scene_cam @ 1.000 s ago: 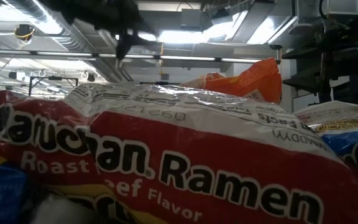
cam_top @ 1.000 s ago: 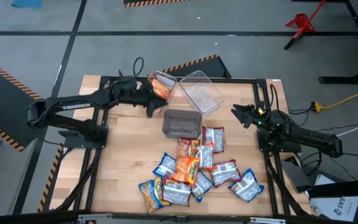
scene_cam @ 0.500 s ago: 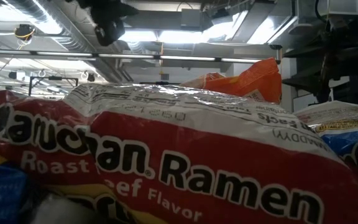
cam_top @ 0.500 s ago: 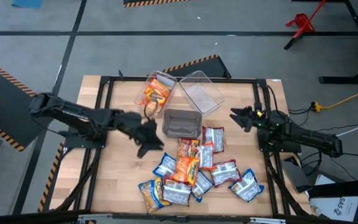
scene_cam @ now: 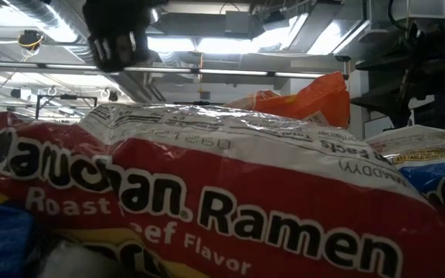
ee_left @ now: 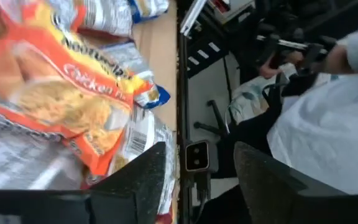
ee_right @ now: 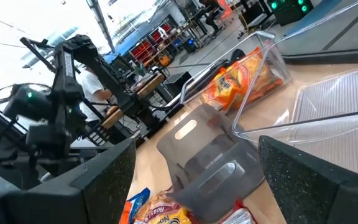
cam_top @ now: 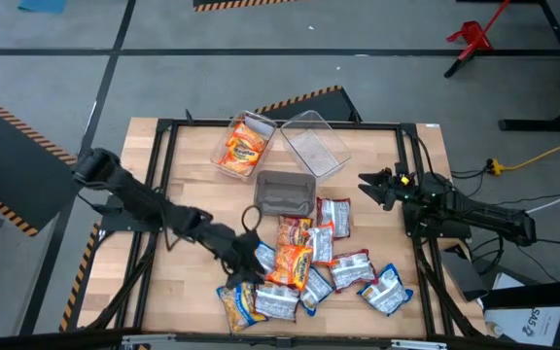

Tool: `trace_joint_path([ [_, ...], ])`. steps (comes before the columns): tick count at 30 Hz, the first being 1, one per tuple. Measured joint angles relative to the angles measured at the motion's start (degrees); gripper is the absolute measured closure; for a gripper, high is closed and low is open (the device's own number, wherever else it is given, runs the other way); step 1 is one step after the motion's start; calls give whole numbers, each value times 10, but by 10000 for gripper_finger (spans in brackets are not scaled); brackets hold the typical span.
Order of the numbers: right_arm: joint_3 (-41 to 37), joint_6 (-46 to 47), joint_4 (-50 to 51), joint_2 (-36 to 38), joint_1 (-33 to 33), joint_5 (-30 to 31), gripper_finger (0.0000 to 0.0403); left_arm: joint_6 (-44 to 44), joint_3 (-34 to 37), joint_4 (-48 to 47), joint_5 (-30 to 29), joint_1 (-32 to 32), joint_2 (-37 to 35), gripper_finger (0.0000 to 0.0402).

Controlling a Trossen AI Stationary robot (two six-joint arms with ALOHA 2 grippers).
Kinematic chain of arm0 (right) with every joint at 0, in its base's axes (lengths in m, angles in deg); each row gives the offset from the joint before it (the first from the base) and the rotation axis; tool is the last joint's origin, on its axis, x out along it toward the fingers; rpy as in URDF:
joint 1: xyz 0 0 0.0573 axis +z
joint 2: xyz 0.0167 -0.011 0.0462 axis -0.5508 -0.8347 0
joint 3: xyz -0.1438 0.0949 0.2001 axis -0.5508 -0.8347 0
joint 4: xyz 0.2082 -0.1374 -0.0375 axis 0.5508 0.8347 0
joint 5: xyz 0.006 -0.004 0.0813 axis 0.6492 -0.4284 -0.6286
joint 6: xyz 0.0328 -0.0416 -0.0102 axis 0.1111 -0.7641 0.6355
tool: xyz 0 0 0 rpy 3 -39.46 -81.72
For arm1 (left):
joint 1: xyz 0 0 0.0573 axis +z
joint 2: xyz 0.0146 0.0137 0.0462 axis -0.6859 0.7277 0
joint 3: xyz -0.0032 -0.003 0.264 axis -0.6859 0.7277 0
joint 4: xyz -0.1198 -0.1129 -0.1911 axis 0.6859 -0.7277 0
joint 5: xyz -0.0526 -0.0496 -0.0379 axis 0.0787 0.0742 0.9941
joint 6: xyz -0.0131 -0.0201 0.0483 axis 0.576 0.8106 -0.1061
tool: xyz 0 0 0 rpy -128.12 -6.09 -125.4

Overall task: Sort Maruchan noodles
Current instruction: Put the red noodle pack into the right transparent bin

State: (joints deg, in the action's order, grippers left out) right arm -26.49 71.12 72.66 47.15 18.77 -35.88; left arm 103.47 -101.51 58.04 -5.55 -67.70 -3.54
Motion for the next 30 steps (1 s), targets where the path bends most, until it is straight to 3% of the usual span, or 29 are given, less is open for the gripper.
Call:
trace_joint_path([
  [9,0,-1,0,0,0,0,79,144,0,5,12,-27,86,204],
  [17,0,1,0,0,0,1,79,238,0,-37,-61,-55,113,204],
  [25,0,1,0,0,0,1,79,258,0,-20,-125,-58,139,204],
  [30,0,0,0,0,0,1,79,258,0,23,-105,-47,178,204],
])
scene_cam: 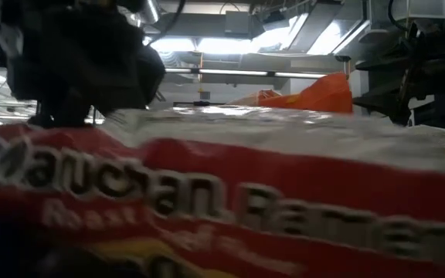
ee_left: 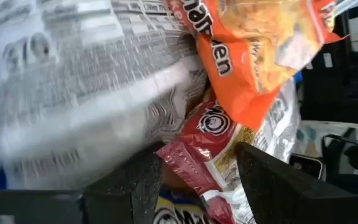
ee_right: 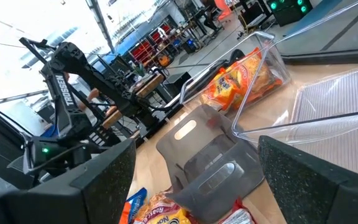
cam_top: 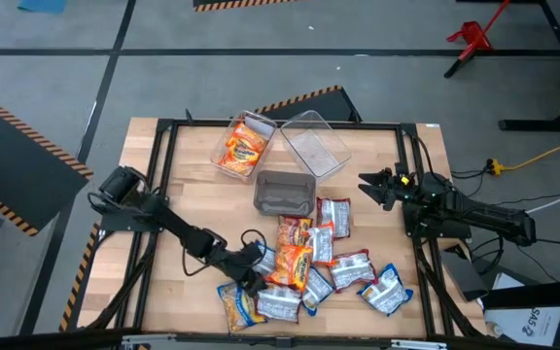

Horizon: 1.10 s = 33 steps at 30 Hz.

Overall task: Sort Maruchan noodles
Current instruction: Put the red noodle pack into the right transparent bin

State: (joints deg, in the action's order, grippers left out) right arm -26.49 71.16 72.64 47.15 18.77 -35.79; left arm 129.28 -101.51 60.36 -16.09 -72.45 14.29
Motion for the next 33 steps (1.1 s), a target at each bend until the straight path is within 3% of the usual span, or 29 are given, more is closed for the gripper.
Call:
trace_joint_path([
  [5,0,-3,0,0,0,0,79,17,0,70,28,10,36,205],
  [9,0,-8,0,0,0,0,79,18,0,68,29,19,39,211],
  [24,0,-15,0,0,0,-1,79,17,0,61,44,40,36,391],
  [33,0,-15,0,0,0,-1,79,11,1,55,33,60,-31,401],
])
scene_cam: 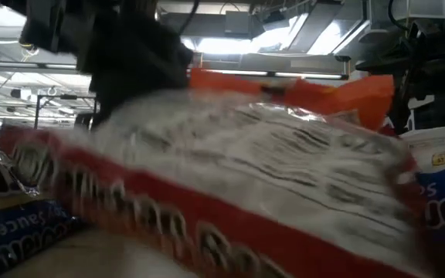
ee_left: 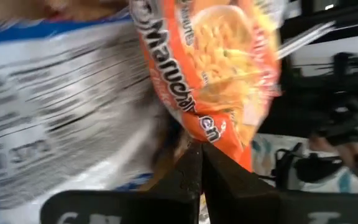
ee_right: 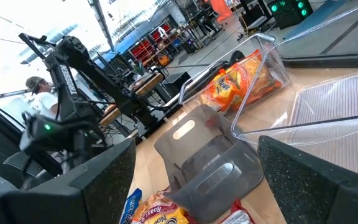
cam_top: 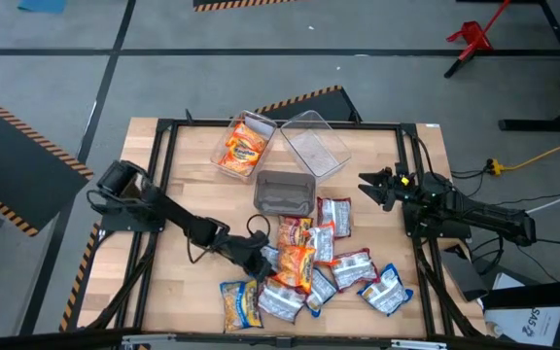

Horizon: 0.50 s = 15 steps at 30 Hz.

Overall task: Sort Maruchan noodles
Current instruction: Put the red noodle pack into the right transparent bin

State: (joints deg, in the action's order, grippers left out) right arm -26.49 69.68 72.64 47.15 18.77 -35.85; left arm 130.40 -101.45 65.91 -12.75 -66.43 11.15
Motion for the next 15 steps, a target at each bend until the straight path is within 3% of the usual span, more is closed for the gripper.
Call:
trace_joint_path([
  [6,0,0,0,0,0,0,79,-10,0,-71,-36,0,-75,401],
  [15,0,0,0,0,0,1,79,-74,0,-286,-85,44,-167,401],
])
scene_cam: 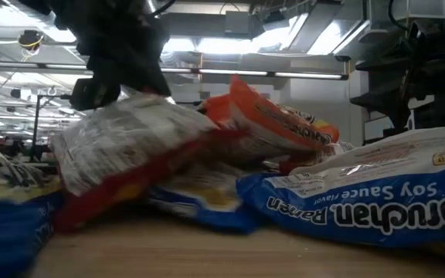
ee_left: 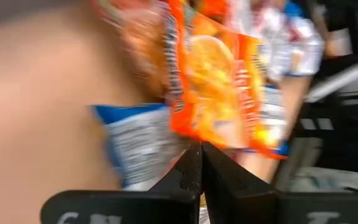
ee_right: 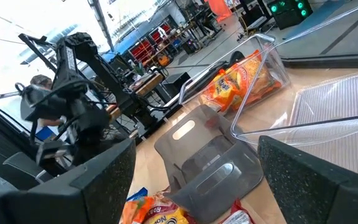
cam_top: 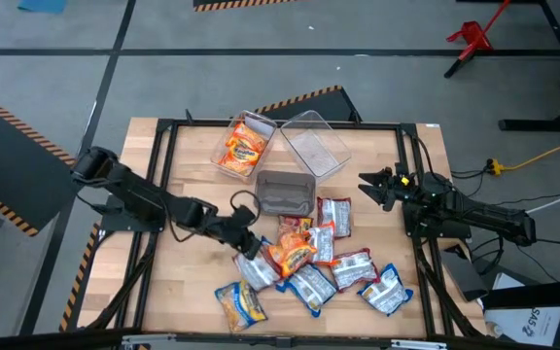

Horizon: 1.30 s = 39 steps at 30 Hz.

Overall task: Sort Maruchan noodles
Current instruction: Put the red noodle pack into the right transparent bin

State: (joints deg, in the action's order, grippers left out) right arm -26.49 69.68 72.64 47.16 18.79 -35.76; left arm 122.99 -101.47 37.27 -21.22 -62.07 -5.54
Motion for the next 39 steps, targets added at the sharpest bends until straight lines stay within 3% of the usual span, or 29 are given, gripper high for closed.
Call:
trace_joint_path([
  [7,0,0,0,0,0,0,79,-75,0,-60,4,25,-16,392],
  [23,0,0,0,0,0,-1,79,-281,0,-70,98,28,-17,269],
  [27,0,0,0,0,0,-1,79,-334,0,-70,105,28,-11,244],
  [39,0,0,0,0,0,0,79,-430,0,-85,199,62,8,183],
])
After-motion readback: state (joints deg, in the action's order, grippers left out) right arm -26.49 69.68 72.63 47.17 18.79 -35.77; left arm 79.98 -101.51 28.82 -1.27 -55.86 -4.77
